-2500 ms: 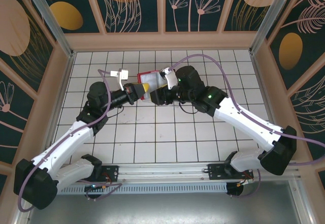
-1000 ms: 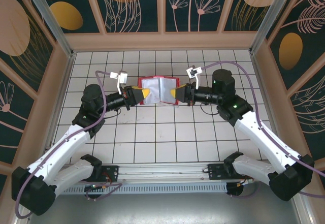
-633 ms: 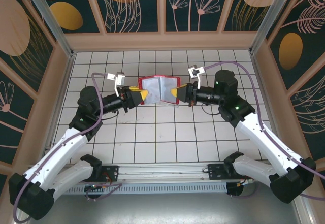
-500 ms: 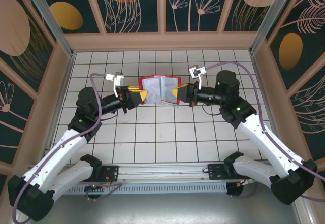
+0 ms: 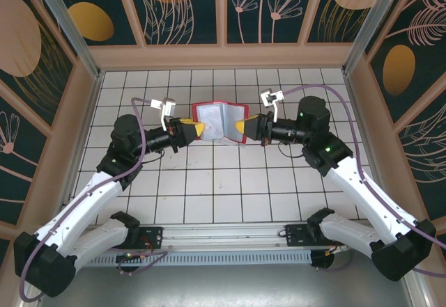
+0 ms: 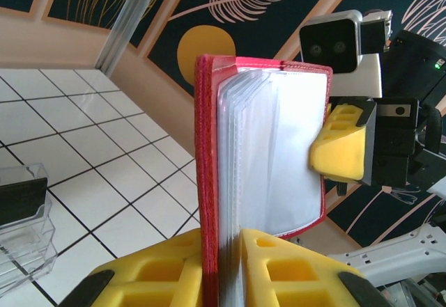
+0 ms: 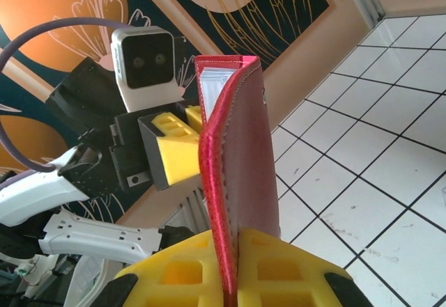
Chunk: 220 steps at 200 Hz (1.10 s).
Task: Take the credit cards out of the card holder
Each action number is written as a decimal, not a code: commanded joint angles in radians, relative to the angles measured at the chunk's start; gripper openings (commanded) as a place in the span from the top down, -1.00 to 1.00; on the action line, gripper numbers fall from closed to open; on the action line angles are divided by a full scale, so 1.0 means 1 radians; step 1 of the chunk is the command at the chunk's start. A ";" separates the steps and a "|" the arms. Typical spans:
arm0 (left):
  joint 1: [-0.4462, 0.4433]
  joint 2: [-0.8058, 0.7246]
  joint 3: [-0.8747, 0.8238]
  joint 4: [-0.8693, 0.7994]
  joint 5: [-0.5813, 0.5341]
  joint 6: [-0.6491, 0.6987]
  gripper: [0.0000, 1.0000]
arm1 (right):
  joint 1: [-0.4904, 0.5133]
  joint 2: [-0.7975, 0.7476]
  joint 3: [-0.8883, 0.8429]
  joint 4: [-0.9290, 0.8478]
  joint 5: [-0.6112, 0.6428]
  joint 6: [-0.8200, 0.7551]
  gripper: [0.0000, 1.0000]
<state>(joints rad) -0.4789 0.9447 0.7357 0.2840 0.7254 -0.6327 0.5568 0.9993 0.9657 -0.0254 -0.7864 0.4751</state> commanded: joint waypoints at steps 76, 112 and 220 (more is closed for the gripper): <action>-0.006 0.045 0.048 0.096 0.074 -0.011 0.44 | 0.025 0.013 0.030 0.103 -0.053 0.033 1.00; -0.005 0.036 0.044 0.135 0.100 -0.024 0.49 | 0.027 0.014 0.033 0.089 -0.037 0.022 1.00; -0.006 0.001 0.024 0.043 0.011 0.030 1.00 | 0.024 0.051 0.136 -0.237 0.292 -0.136 0.68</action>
<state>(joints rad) -0.4789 0.9680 0.7574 0.3443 0.7807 -0.6353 0.5797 1.0386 1.0306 -0.1333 -0.6628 0.4099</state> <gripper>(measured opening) 0.100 0.094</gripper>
